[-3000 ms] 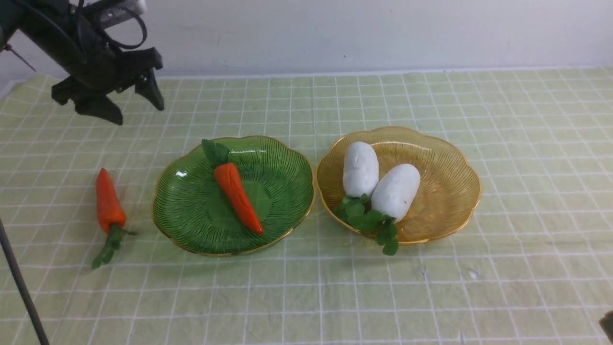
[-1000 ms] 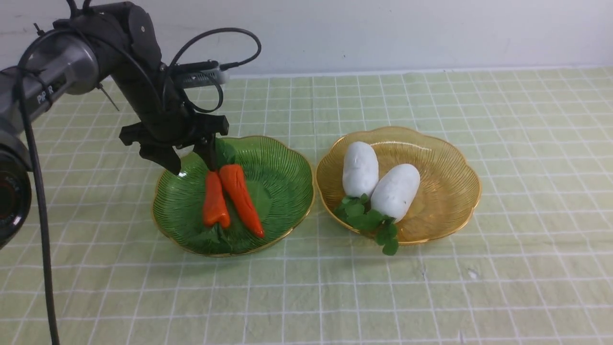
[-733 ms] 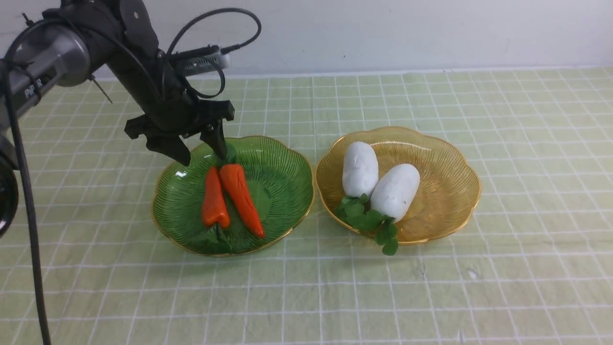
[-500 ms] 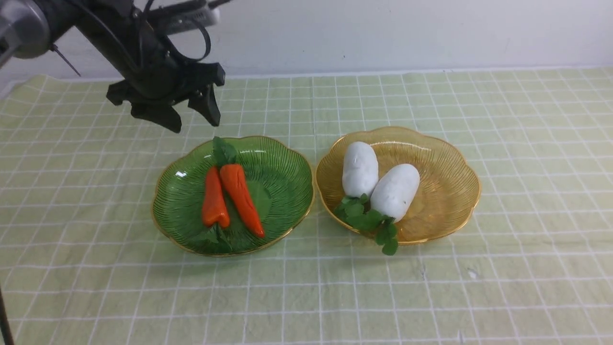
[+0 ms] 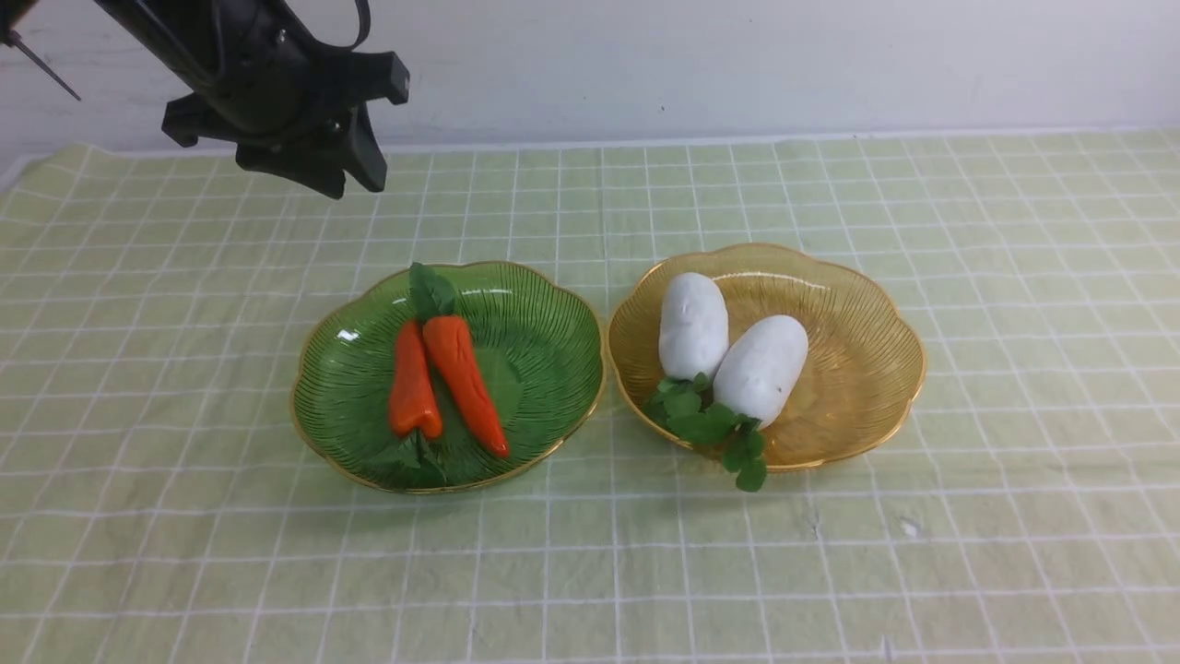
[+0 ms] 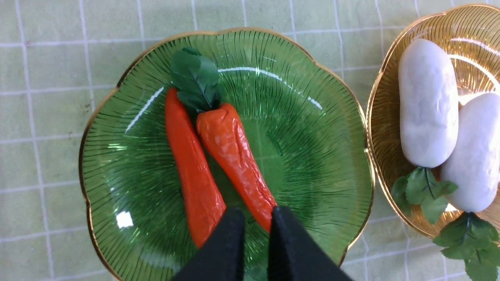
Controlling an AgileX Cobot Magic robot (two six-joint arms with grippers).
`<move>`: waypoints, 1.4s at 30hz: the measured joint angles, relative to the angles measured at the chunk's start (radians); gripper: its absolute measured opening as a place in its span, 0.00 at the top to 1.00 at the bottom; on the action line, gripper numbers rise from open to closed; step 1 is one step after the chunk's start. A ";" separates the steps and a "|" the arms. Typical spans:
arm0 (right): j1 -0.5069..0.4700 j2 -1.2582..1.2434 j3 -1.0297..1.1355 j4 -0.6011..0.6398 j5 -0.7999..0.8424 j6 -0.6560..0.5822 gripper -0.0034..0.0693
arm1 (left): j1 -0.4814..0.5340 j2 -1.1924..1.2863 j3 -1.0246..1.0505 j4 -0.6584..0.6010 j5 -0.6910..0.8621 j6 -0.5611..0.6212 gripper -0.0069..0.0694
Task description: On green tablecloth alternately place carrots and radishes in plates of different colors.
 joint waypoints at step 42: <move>-0.357 -0.197 0.383 0.092 -0.007 -0.004 0.97 | -0.001 -0.052 0.000 -0.135 0.005 -0.041 0.92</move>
